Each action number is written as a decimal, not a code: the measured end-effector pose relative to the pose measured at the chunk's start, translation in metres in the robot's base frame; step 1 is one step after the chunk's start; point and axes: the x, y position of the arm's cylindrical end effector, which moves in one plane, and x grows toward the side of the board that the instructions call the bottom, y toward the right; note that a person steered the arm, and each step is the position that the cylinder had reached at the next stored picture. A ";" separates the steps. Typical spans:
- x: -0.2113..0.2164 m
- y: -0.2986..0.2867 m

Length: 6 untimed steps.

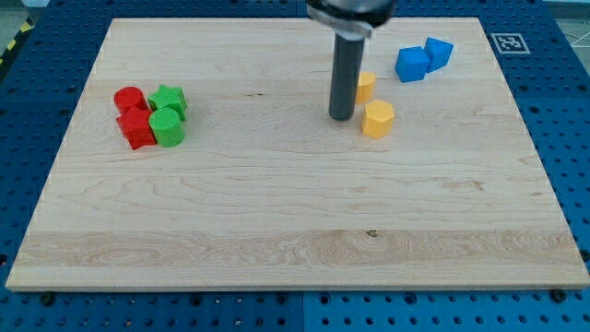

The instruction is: Push yellow heart closer to yellow hexagon

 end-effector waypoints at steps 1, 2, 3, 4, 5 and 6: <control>-0.024 -0.005; -0.076 -0.030; -0.110 -0.031; -0.114 0.004; -0.074 0.018; -0.031 0.016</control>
